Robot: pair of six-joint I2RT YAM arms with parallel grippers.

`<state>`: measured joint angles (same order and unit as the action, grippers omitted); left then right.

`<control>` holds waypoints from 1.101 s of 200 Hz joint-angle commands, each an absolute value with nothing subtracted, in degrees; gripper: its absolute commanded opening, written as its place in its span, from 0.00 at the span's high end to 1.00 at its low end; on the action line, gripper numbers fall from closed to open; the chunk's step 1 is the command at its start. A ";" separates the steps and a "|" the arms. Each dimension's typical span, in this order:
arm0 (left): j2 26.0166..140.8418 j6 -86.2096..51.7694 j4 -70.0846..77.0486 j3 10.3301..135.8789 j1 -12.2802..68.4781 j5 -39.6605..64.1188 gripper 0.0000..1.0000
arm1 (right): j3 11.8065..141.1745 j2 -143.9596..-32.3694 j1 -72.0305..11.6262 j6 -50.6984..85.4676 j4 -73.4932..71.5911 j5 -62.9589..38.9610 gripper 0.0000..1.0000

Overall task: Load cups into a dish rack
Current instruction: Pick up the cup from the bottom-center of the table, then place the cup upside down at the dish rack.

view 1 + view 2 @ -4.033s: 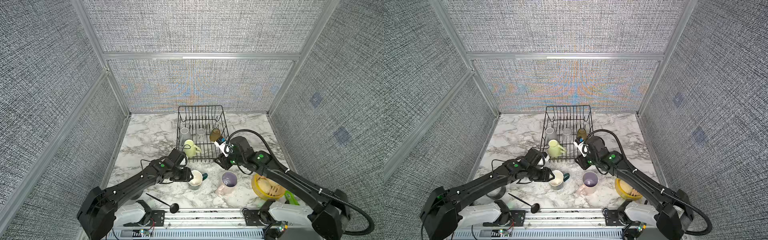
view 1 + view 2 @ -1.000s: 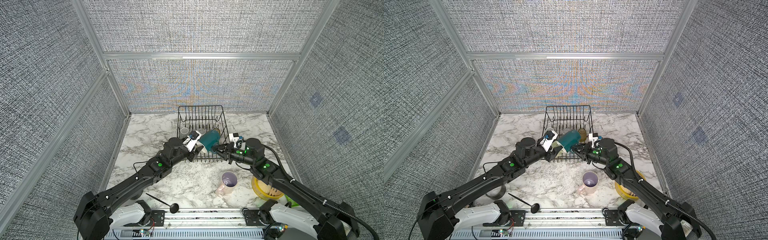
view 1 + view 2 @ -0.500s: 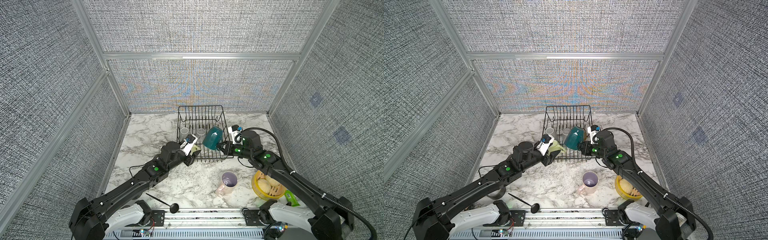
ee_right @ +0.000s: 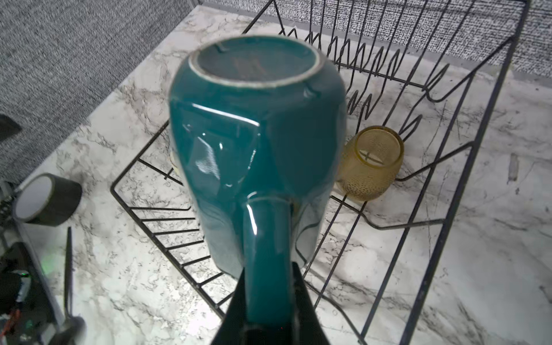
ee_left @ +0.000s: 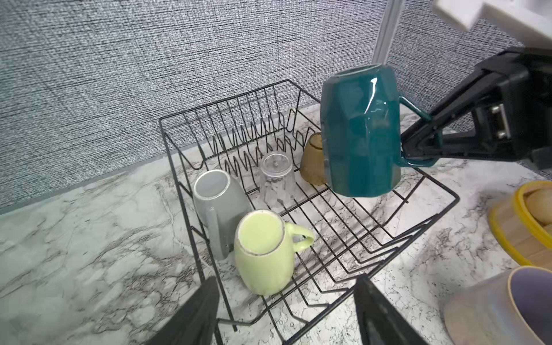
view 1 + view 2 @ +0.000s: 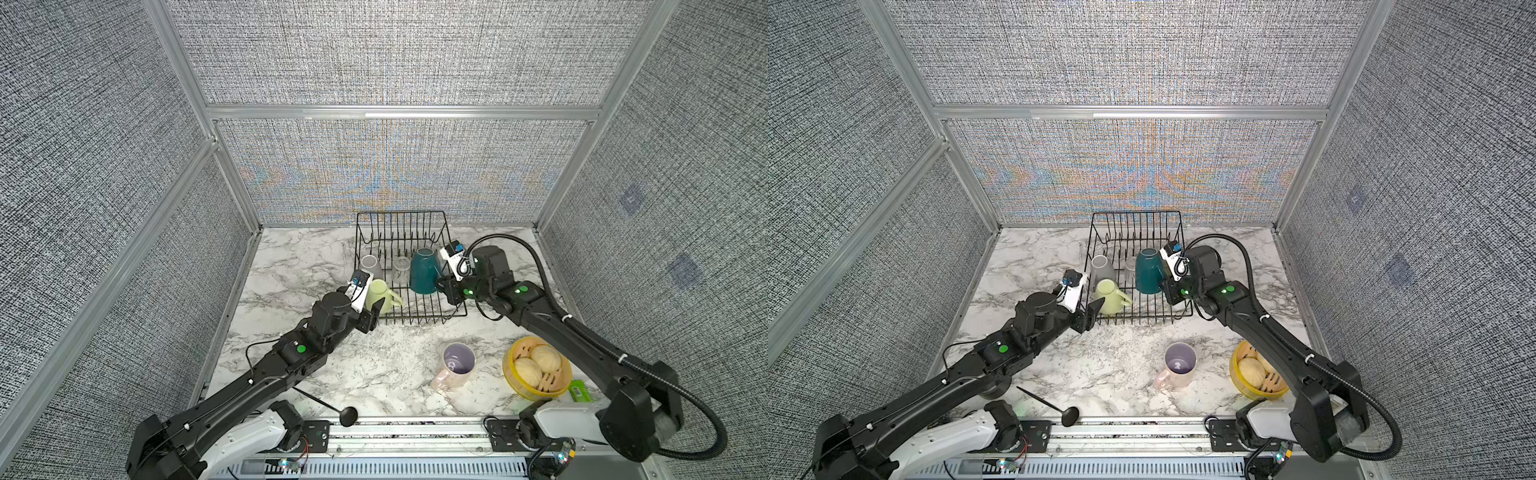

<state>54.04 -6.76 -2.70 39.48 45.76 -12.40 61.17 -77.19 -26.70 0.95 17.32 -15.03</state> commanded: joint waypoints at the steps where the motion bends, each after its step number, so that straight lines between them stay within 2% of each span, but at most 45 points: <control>1: 52.95 -8.50 -3.63 38.76 45.74 -15.71 0.27 | 62.88 -80.06 -25.25 -6.20 14.10 -19.17 1.00; 38: 50.10 -9.85 -4.65 36.71 45.69 -18.27 0.24 | 69.44 -86.78 -22.50 -12.90 21.54 -23.28 1.00; 86: 48.77 -14.80 -9.24 36.52 45.64 -25.53 0.19 | 70.93 -92.18 -22.41 -19.10 20.58 -26.96 1.00; 125: 49.13 -16.57 -11.93 37.18 45.41 -26.71 0.14 | 71.94 -95.78 -22.69 -22.67 19.83 -22.11 1.00; 220: 51.84 -19.31 -13.35 37.92 44.21 -25.33 0.12 | 71.10 -99.73 -26.55 -22.28 16.37 -21.27 1.00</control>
